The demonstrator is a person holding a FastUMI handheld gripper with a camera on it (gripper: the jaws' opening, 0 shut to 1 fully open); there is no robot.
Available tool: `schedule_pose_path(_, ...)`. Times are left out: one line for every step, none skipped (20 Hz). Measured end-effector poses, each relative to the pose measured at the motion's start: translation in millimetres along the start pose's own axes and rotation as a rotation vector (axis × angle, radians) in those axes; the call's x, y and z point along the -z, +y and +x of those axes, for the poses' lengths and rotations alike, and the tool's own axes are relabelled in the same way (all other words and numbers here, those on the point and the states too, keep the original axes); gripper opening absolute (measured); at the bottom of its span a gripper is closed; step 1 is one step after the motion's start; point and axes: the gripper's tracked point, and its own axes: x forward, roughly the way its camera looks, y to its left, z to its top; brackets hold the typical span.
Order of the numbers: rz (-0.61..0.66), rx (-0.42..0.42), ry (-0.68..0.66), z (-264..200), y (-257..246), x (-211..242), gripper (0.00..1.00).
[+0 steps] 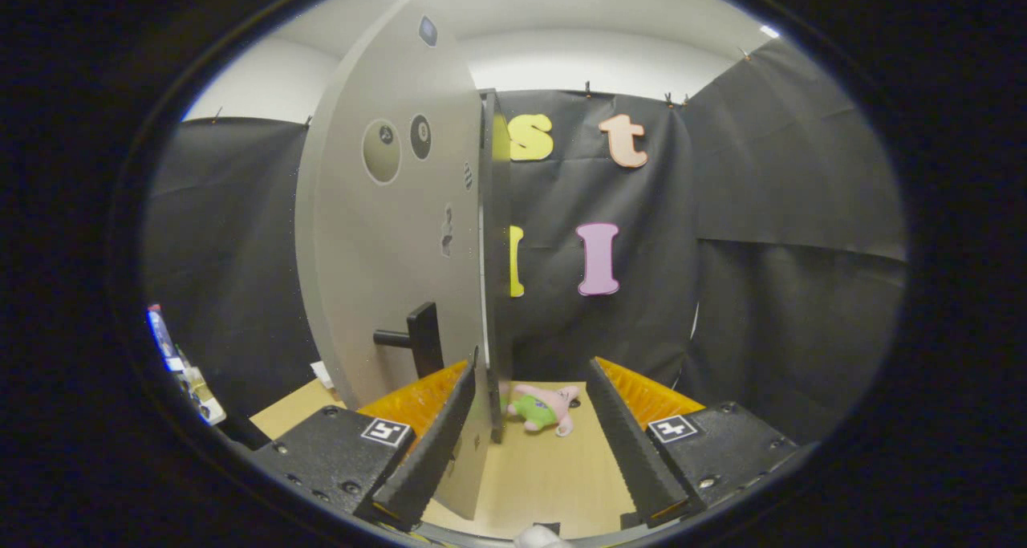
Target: Open the shoe cabinet door, grab the shoes and put them into the shoe cabinet, then close the shoe cabinet door.
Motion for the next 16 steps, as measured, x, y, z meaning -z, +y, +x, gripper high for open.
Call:
schedule_pose_path(0.005, 0.0, 0.002, -0.6, 3.9, 0.7, 0.93)
schedule_pose_path(0.013, 0.0, 0.004, -2.0, 8.5, 1.5, 0.93)
schedule_pose_path(0.015, 0.001, 0.007, -4.9, 15.1, 2.5, 0.93)
schedule_pose_path(0.014, 0.005, 0.007, -6.0, 20.3, 2.4, 0.93)
schedule_pose_path(0.01, 0.006, 0.007, -6.4, 26.1, 1.9, 0.93)
schedule_pose_path(0.008, 0.006, 0.008, -6.0, 33.6, 1.5, 0.93)
schedule_pose_path(0.009, 0.003, 0.008, -6.1, 41.6, 2.0, 0.93)
schedule_pose_path(0.01, -0.001, 0.01, -5.6, 51.8, 3.5, 0.93)
schedule_pose_path(0.01, -0.005, 0.012, -5.2, 62.1, 3.8, 0.93)
schedule_pose_path(0.009, -0.01, 0.013, -4.7, 72.9, 4.0, 0.93)
schedule_pose_path(0.009, -0.015, 0.012, -2.3, 83.7, 3.6, 0.93)
schedule_pose_path(0.012, -0.021, 0.01, -0.2, 94.5, 3.9, 0.93)
schedule_pose_path(0.014, -0.027, 0.009, 2.4, 105.9, 4.8, 0.93)
schedule_pose_path(0.018, -0.029, 0.007, 5.7, 117.0, 4.5, 0.93)
schedule_pose_path(0.02, -0.029, 0.007, 9.6, 126.2, 5.1, 0.93)
schedule_pose_path(0.02, -0.028, 0.007, 14.8, 136.6, 5.8, 0.93)
